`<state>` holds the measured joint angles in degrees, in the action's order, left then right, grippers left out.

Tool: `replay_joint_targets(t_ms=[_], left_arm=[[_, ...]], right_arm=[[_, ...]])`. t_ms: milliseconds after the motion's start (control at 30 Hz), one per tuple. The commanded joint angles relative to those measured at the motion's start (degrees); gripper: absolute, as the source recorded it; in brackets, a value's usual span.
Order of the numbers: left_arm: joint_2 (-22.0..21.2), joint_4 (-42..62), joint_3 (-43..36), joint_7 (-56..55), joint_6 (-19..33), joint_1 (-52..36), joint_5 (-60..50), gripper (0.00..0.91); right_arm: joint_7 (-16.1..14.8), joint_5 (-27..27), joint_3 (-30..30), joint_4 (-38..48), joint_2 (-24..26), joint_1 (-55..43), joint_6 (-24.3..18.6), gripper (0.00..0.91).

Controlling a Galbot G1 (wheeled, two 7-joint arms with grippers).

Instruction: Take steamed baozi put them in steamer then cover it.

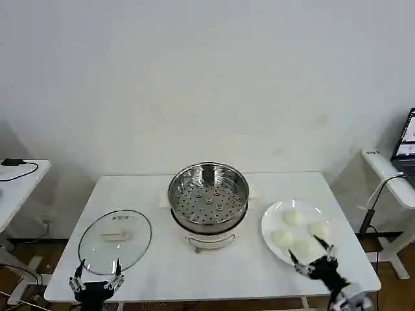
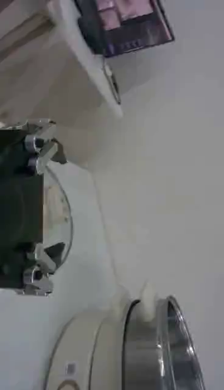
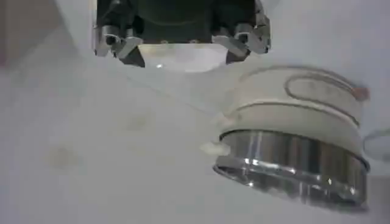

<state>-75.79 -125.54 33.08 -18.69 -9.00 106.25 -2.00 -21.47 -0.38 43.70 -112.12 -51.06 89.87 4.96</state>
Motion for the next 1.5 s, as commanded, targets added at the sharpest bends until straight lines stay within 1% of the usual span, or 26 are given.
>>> replay_joint_targets(t_ms=[33, 67, 100, 133, 167, 200, 233, 267, 300, 333, 400, 433, 500, 600, 667, 700, 733, 867, 1000, 1200, 1367, 1500], left_arm=[[-0.2, -0.3, 0.2, 0.7, -1.0, -0.7, -2.9, 0.907], [-0.2, -0.2, 0.2, 0.8, -1.0, -0.7, -3.0, 0.907], [-0.2, 0.0, 0.2, 0.8, -1.0, -0.9, -3.1, 0.907], [-0.3, 0.1, 0.3, 1.0, -0.9, -1.1, -3.2, 0.907], [-0.4, 0.2, 0.3, 1.0, -0.9, -1.1, -3.2, 0.907], [-0.4, 0.4, 0.3, 1.0, -0.9, -1.2, -3.2, 0.907], [-0.5, 0.5, 0.3, 1.1, -0.9, -1.4, -3.3, 0.907], [-0.5, 0.6, 0.3, 1.1, -0.8, -1.4, -3.3, 0.907], [-0.7, 0.7, 0.3, 1.0, -0.8, -1.5, -3.1, 0.907], [-0.7, 0.8, 0.3, 0.9, -0.8, -1.7, -3.1, 0.907], [-0.8, 1.0, 0.5, 0.9, -0.8, -1.9, -3.1, 0.907], [-0.8, 1.2, 0.6, 1.0, -0.8, -1.9, -3.2, 0.907], [-0.8, 1.4, 0.6, 1.0, -0.8, -2.0, -3.3, 0.907], [-0.9, 1.5, 0.7, 0.6, -0.7, -2.5, -3.3, 0.907], [-1.0, 1.7, 0.6, 0.2, -0.7, -2.8, -3.5, 0.907], [-1.0, 1.7, 0.7, 0.2, -0.7, -2.9, -3.5, 0.907], [-0.9, 1.7, 0.7, 0.2, -0.8, -3.2, -3.5, 0.907], [-0.6, 1.4, 1.4, 0.2, -0.9, -4.0, -3.3, 0.907], [-0.3, 1.0, 2.3, 0.4, -1.0, -4.5, -3.2, 0.907], [-0.4, 0.6, 2.9, 0.5, -0.9, -4.0, -3.3, 0.907], [-0.9, 0.5, 3.3, 0.5, -0.9, -3.9, -3.3, 0.907], [-1.1, 0.4, 3.4, 0.6, -0.8, -3.5, -3.3, 0.907]], right_arm=[[-11.2, -6.4, 3.1, 5.3, 12.5, -9.6, 1.6, 0.907], [-12.2, -7.8, 2.5, 6.4, 13.8, -11.0, 1.4, 0.907], [-15.0, -9.6, 1.5, 8.2, 15.5, -13.7, 1.0, 0.907], [-18.1, -12.5, -0.6, 10.0, 17.6, -16.6, 0.7, 0.907], [-19.6, -13.3, -2.1, 11.1, 18.5, -17.9, 0.3, 0.907], [-20.3, -14.0, -3.8, 12.0, 19.2, -20.4, 0.0, 0.907], [-24.0, -16.2, -8.3, 14.4, 21.0, -24.7, 0.0, 0.907], [-24.9, -16.7, -9.9, 15.1, 21.4, -26.8, 0.0, 0.907], [-27.0, -17.3, -14.0, 15.5, 22.4, -30.5, -0.2, 0.907], [-28.3, -17.9, -17.4, 18.2, 23.1, -34.1, -0.7, 0.907], [-31.4, -19.3, -23.3, 20.7, 23.9, -40.3, -1.3, 0.907], [-32.4, -19.6, -26.2, 22.6, 24.3, -45.1, -1.7, 0.907], [-36.2, -19.1, -34.8, 26.3, 25.0, -52.9, -3.3, 0.907], [-39.6, -16.2, -47.1, 31.8, 25.2, -63.8, -4.0, 0.907], [-40.8, -15.6, -55.4, 35.0, 24.3, -71.4, -4.7, 0.907], [-41.1, -15.7, -57.7, 36.4, 23.8, -73.8, -4.9, 0.907], [-42.0, -15.4, -63.1, 38.0, 23.1, -77.6, -5.1, 0.907], [-42.9, -12.8, -72.4, 43.1, 19.3, -83.1, -4.2, 0.907], [-42.3, -11.7, -75.4, 46.4, 15.1, -83.9, -3.0, 0.907], [-41.5, -12.4, -77.1, 51.7, 8.8, -83.9, -2.3, 0.907], [-40.3, -14.1, -77.6, 55.3, 5.0, -83.9, -2.2, 0.907], [-39.8, -14.4, -77.7, 57.3, 3.3, -84.4, -2.1, 0.907]])
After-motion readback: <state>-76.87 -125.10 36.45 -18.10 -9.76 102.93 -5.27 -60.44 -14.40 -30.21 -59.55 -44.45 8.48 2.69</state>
